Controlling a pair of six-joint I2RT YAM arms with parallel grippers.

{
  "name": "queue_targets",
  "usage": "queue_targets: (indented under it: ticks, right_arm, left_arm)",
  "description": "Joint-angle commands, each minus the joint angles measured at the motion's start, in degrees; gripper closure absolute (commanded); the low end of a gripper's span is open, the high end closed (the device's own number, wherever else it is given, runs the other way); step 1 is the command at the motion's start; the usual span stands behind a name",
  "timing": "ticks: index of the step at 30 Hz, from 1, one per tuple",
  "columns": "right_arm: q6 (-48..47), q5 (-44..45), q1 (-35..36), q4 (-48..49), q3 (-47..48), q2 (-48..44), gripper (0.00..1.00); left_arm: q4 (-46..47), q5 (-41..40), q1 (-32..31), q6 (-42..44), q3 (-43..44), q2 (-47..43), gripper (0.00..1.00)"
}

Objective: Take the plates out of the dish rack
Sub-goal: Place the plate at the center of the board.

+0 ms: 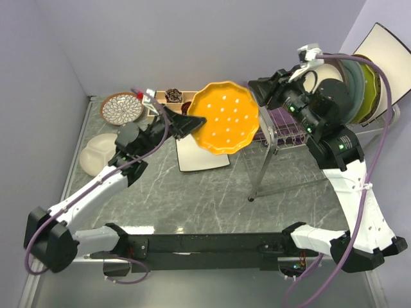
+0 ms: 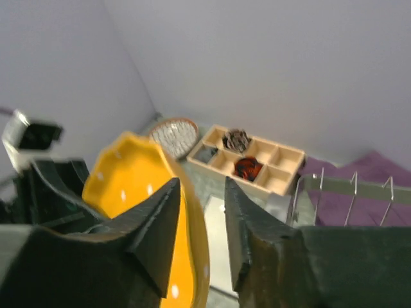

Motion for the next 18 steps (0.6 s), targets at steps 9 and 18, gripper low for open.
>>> queue_targets:
  ticks: [9,18]
  right_arm:
    - [2.9,-0.7,-0.1,3.4,5.2,-2.0,0.01]
    - [-2.5,17.3,13.7,-1.6,6.1,-2.5,0.0]
  left_arm:
    - [-16.9,1.5,12.0,0.8,-5.7,-20.8,0.99]
    - [-30.6,2.0,26.3,3.0,-8.0,-20.9,0.99]
